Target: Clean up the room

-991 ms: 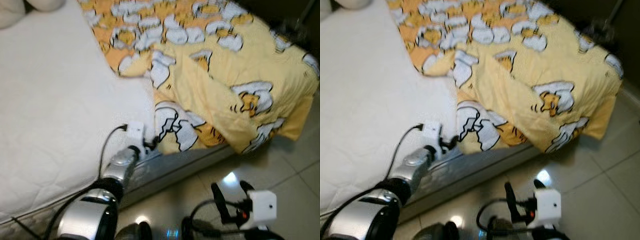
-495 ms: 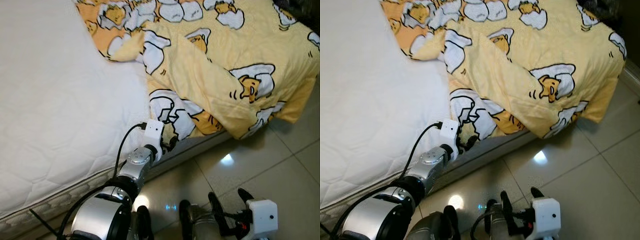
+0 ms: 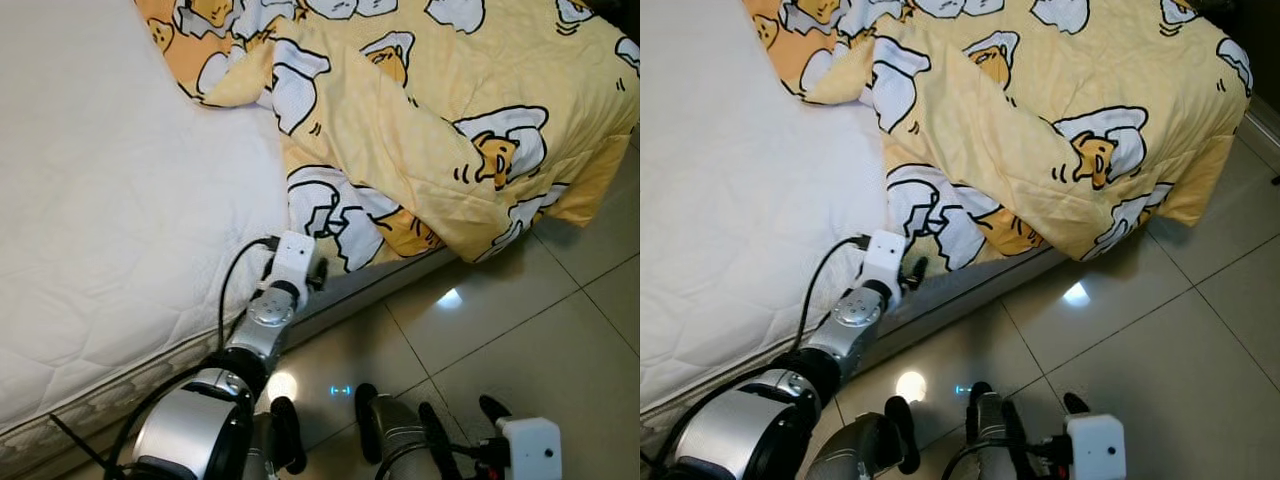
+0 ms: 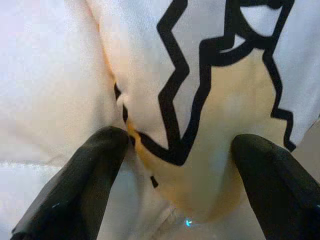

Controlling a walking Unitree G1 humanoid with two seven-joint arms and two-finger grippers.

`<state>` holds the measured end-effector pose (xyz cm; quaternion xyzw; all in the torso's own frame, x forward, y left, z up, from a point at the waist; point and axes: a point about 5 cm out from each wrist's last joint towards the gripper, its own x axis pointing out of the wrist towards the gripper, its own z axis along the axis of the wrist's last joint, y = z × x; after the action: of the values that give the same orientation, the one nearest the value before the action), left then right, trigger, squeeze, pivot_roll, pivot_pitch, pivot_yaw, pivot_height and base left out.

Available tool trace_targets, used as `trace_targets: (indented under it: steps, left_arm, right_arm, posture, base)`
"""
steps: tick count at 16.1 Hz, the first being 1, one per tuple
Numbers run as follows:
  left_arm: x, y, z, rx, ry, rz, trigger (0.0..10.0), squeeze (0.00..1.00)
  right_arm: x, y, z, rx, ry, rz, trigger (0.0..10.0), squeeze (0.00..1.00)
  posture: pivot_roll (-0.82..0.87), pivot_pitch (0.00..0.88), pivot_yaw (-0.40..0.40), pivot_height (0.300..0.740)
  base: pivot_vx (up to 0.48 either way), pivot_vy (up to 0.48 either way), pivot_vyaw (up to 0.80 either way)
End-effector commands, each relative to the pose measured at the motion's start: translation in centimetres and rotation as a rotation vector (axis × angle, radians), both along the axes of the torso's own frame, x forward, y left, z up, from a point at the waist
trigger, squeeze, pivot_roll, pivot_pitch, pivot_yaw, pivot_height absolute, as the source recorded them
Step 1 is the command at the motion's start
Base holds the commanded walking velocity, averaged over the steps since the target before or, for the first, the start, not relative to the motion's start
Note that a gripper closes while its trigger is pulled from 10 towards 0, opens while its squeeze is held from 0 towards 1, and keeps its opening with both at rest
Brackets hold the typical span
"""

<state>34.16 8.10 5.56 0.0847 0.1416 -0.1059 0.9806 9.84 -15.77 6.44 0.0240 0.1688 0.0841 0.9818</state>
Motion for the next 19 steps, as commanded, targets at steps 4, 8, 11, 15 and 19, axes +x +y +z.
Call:
trace_targets:
  steps: [4, 8, 11, 15, 19]
  left_arm:
    - [-0.6, 1.3, -1.2, 0.107, 0.011, 0.082, 10.0, 0.00]
    - [-1.9, -1.7, -2.1, -0.062, 0.086, -0.081, 0.0, 0.00]
    - [-2.7, -3.5, -2.4, -0.104, 0.098, -0.174, 0.0, 0.00]
    - [-3.0, -3.3, -3.0, -0.225, 0.182, -0.099, 0.0, 0.00]
    - [-2.9, -2.8, -3.3, -0.524, 0.296, 0.106, 0.0, 0.00]
  right_arm:
    - [-0.6, -0.1, -0.5, -0.011, 0.047, 0.007, 10.0, 0.00]
    - [-0.8, 0.0, -0.7, -0.007, 0.060, 0.009, 10.0, 0.00]
    - [-0.3, 0.2, -0.4, -0.002, 0.038, 0.010, 10.0, 0.00]
    - [-0.3, 0.4, 0.5, 0.000, 0.022, 0.023, 10.0, 0.00]
    - [-0.6, 0.1, 0.4, -0.011, 0.034, 0.018, 10.0, 0.00]
  posture:
    - [-0.38, 0.343, 0.072, 0.740]
    - [-0.37, 0.347, 0.072, 0.740]
    - [-0.38, 0.333, 0.074, 0.740]
    - [-0.41, 0.333, 0.058, 0.740]
    - [-0.42, 0.323, 0.058, 0.740]
  base:
    - [0.000, 0.000, 0.00]
    - [0.000, 0.000, 0.00]
    - [0.000, 0.000, 0.00]
    - [0.000, 0.000, 0.00]
    - [0.000, 0.000, 0.00]
